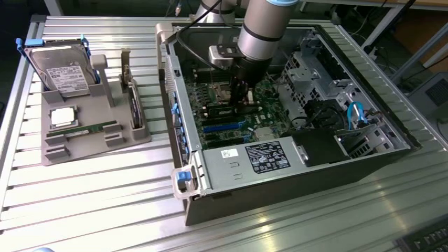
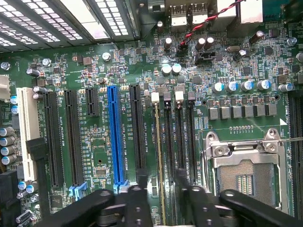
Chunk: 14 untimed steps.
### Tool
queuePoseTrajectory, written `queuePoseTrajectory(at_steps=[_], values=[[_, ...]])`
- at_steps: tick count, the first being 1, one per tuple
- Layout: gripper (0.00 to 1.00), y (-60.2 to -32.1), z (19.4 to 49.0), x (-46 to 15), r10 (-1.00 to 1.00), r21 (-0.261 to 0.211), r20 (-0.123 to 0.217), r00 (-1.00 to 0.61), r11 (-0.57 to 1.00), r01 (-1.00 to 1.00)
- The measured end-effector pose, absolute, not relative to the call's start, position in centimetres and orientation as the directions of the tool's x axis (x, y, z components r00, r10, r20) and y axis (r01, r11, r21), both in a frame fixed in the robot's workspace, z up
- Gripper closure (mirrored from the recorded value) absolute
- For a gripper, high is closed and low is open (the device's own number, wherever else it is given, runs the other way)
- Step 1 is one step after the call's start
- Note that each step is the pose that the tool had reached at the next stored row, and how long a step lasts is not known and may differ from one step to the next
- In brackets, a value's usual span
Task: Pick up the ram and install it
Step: 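Insert the ram into the slot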
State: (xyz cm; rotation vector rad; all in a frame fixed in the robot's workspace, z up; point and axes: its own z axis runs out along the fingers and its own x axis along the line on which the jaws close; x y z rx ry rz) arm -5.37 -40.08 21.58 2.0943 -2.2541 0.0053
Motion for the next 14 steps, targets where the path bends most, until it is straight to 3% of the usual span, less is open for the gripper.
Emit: queuePoseTrajectory(at_steps=[1,14], values=[[0.6,-40.1,21.6,-5.4,-0.996,0.042,0.05,-0.072,0.074,-0.996],[0.6,-40.1,25.2,-5.4,-0.996,0.042,0.051,-0.072,0.074,-0.996]])
